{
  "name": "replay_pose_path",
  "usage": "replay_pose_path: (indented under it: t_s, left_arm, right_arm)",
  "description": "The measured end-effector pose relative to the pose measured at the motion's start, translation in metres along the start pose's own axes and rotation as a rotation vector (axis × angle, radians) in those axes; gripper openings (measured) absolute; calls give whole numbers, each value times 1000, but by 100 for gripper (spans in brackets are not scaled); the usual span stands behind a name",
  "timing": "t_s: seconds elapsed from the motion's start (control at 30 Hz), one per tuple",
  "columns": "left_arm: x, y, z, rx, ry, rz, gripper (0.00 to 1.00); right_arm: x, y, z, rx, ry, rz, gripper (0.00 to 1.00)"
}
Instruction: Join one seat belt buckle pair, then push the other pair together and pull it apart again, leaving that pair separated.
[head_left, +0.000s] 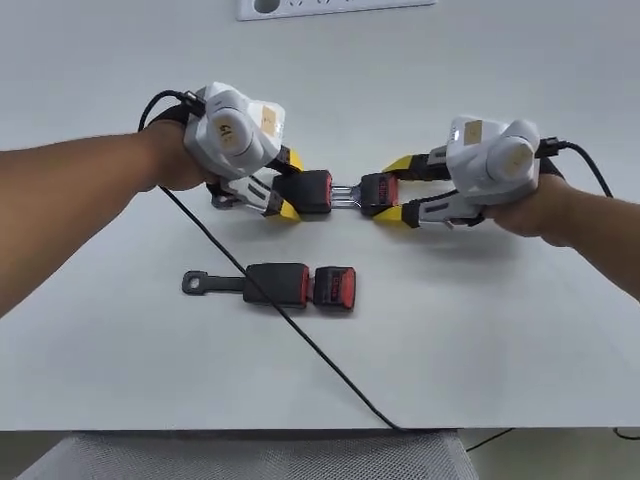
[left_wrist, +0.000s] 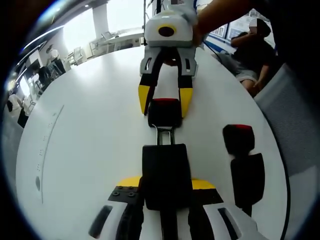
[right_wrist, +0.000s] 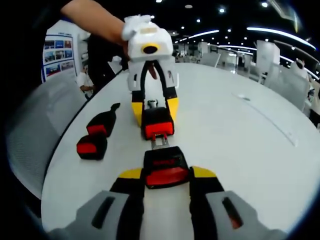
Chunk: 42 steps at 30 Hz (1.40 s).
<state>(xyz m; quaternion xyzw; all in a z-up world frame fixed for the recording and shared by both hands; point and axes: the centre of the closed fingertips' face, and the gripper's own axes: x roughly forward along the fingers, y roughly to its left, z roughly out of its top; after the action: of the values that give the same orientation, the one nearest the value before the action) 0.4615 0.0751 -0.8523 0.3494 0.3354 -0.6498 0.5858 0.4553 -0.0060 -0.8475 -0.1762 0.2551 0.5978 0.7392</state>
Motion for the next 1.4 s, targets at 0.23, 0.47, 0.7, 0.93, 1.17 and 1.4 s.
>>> replay_pose_path:
  t_s: [0.23, 0.47, 0.7, 0.93, 1.17, 1.4]
  left_arm:
    - [1, -1, 0, 18, 17, -4, 34]
    - [1, 0, 0, 26, 37, -9, 34]
    - [3, 2, -3, 47, 72, -11, 34]
    - [4, 2, -4, 34, 71, -9, 34]
    - [4, 1, -2, 37, 80, -8, 34]
    - [3, -2, 0, 15, 80, 2, 34]
  right_arm:
    - [7, 1, 4, -8, 23, -17, 34]
    - [12, 0, 7, 30, 19, -14, 34]
    - [24, 4, 16, 33, 25, -18, 33]
    - [30, 4, 19, 50, 35, -38, 33]
    - [31, 4, 19, 55, 54, -41, 33]
    - [32, 4, 19, 49, 77, -46, 33]
